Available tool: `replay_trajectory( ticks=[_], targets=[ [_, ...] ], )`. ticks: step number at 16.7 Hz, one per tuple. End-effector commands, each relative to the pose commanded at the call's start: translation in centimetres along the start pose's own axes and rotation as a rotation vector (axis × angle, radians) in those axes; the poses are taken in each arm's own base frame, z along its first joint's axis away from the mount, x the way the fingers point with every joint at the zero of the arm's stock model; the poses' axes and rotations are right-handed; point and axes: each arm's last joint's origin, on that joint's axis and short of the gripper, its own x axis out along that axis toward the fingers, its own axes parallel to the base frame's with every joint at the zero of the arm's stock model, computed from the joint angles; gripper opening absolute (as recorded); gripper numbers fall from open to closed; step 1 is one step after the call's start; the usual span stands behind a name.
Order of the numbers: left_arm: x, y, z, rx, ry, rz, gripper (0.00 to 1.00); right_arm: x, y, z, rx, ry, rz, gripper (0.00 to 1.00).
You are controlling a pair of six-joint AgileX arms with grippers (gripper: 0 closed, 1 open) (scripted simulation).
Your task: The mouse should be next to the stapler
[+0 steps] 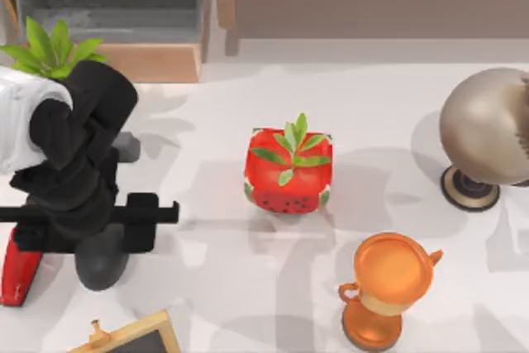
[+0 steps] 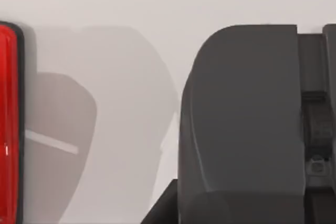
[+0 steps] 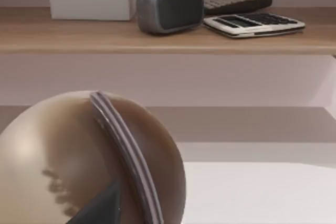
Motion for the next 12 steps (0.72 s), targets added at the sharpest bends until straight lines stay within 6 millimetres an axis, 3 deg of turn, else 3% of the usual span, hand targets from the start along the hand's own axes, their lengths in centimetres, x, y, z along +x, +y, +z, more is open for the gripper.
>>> replay_trajectory(
  ticks=[12],
  targets=[
    [-0.06, -0.22, 0.51, -0.004, -0.053, -0.019, 0.00, 0.00, 0.00, 0.00, 0.000, 0.000, 0.000, 1.00]
  ],
)
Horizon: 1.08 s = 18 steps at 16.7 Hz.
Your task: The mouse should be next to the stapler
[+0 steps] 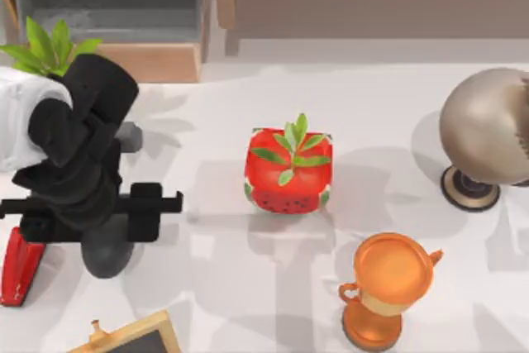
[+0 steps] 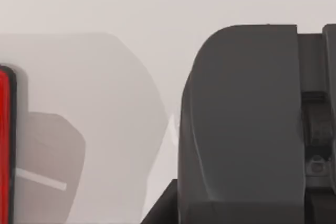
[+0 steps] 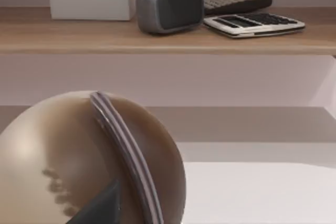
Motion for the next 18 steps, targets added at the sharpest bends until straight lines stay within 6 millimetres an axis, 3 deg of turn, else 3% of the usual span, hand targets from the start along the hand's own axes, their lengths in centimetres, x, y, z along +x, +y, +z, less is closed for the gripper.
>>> replay_trajectory(
  ticks=[5, 9, 18],
  targets=[
    [1.5, 0.2, -0.8, 0.008, 0.057, 0.017, 0.00, 0.0, 0.0, 0.0, 0.000, 0.000, 0.000, 1.00],
    [1.5, 0.2, -0.8, 0.008, 0.059, 0.018, 0.00, 0.0, 0.0, 0.0, 0.000, 0.000, 0.000, 1.00],
    [1.5, 0.2, -0.8, 0.008, 0.059, 0.018, 0.68, 0.0, 0.0, 0.0, 0.000, 0.000, 0.000, 1.00]
  ],
)
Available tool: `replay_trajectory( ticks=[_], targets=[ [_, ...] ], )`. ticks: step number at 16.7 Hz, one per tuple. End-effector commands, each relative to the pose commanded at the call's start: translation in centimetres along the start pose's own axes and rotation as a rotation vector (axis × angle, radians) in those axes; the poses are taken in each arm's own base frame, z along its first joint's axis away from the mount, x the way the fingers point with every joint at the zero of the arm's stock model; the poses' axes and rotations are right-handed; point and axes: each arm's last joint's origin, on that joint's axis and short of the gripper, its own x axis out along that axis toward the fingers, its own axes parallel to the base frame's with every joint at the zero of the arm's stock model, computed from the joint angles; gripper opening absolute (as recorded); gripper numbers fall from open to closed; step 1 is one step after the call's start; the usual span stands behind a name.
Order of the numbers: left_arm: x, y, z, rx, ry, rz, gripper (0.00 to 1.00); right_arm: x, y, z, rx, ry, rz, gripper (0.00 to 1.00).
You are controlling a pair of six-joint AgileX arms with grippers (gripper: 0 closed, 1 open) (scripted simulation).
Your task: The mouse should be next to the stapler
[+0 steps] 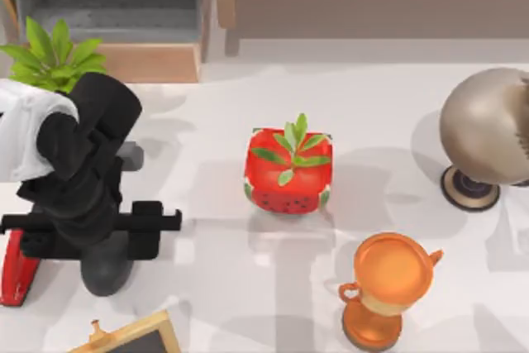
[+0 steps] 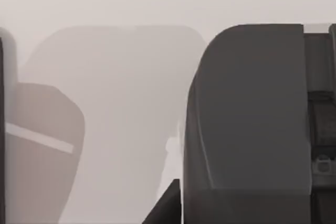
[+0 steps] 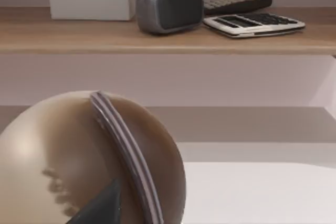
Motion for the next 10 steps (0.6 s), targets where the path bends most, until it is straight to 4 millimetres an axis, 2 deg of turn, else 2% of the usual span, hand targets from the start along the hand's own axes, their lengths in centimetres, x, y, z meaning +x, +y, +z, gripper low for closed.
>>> replay_trajectory(
  ticks=[4, 10],
  targets=[
    [0.00, 0.00, 0.00, 0.000, 0.000, 0.000, 0.98, 0.00, 0.00, 0.00, 0.000, 0.000, 0.000, 1.00],
    [0.00, 0.00, 0.00, 0.000, 0.000, 0.000, 1.00, 0.00, 0.00, 0.00, 0.000, 0.000, 0.000, 1.00]
  ],
)
